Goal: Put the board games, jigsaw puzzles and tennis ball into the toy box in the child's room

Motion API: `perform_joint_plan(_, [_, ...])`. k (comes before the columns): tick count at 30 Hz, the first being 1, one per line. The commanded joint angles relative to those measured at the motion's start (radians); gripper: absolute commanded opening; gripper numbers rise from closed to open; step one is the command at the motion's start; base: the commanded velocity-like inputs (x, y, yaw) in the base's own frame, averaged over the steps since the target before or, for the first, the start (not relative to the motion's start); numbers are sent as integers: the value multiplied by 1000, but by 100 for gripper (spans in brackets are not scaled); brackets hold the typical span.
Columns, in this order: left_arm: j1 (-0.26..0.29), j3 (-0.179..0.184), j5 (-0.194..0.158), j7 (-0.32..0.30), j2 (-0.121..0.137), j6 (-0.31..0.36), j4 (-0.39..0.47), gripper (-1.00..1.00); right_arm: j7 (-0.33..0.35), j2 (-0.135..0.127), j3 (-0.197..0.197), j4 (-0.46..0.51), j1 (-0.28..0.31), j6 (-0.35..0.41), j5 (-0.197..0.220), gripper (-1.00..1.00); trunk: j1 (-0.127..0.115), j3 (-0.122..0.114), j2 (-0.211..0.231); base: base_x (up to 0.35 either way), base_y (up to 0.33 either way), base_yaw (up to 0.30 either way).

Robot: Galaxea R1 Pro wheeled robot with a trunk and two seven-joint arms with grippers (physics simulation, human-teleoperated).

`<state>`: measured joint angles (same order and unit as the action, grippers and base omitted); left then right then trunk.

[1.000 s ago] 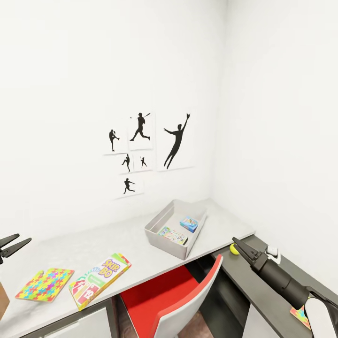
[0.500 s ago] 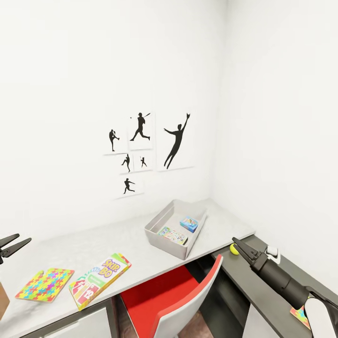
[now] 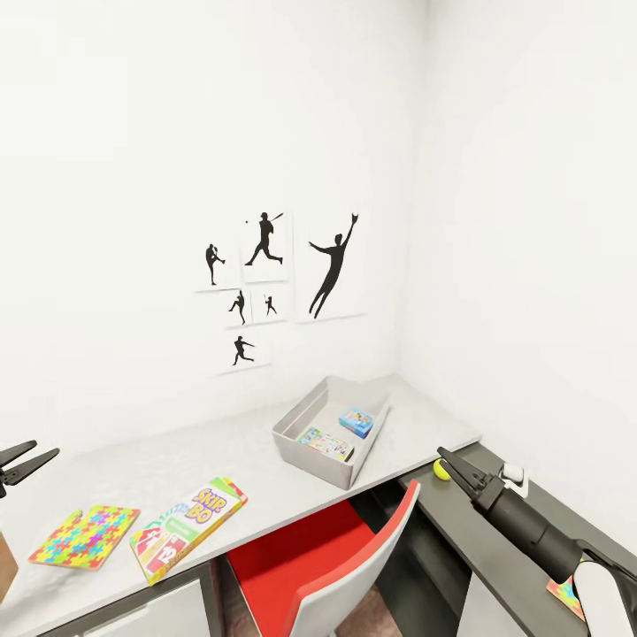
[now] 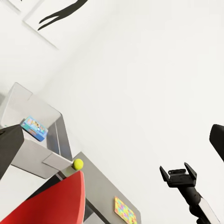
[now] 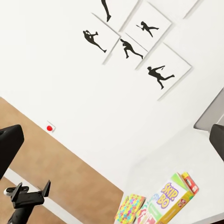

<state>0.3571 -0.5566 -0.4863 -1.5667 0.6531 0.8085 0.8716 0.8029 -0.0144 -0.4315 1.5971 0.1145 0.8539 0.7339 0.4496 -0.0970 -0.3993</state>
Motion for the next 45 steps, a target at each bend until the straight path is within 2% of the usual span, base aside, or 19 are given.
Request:
perform_joint_plan(1, [0,0,1,-4,0,11,0,100,2,0,-1,0,1,5,1,100,0,0,-1,0,0,0])
perform_joint_plan(7, [0,0,1,-4,-3,8,0,100,2,-2,-1,0,1,5,1,100,0,0,-1,0,0,63])
perform_joint_plan(19, [0,-2,1,-4,-10,-24,0,100,2,-3,-1,0,1,5,1,100,0,0,-1,0,0,257])
perform_joint_plan(30, [0,1,8,-4,-12,-12,0,100,2,6,0,0,1,5,1,100,0,0,-1,0,0,256])
perform_joint_plan(41, [2,6,14,-4,-12,37,3,100,2,8,-1,0,1,4,1,100,0,0,-1,0,0,39])
perform_joint_plan(45, [3,19,16,-4,-11,43,5,100,2,8,1,0,1,-12,1,100,0,0,-1,0,0,4])
